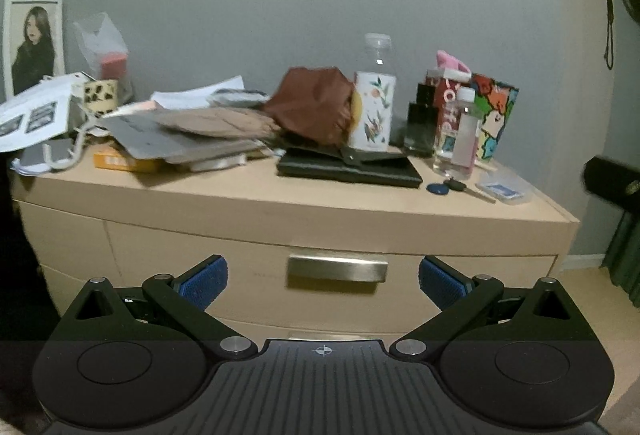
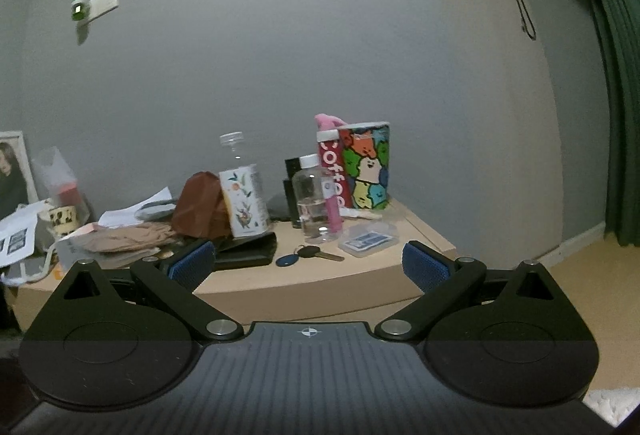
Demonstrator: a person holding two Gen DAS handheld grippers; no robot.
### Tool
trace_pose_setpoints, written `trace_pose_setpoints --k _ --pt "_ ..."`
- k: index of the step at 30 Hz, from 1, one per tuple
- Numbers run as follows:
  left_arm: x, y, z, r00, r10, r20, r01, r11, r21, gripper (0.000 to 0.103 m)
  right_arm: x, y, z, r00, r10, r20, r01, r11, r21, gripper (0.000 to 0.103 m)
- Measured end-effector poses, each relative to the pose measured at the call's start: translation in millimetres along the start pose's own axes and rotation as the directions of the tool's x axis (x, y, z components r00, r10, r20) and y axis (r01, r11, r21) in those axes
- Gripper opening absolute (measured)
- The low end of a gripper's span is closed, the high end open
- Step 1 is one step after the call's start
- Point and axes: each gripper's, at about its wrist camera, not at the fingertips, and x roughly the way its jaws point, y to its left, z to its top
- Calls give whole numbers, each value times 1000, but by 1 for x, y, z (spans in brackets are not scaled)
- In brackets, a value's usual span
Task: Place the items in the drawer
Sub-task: 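Grasp the silver drawer handle with the left gripper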
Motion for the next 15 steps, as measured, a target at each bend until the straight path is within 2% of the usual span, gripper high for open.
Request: trace_pose_setpoints --k 6,15 --pt "41 -12 -7 999 1 -41 -1 1000 11 103 5 -10 5 1000 -4 -11 5 999 43 103" --pt "94 -22 -17 998 42 -46 -40 998 45 103 9 0 13 1000 24 -19 -23 999 43 103"
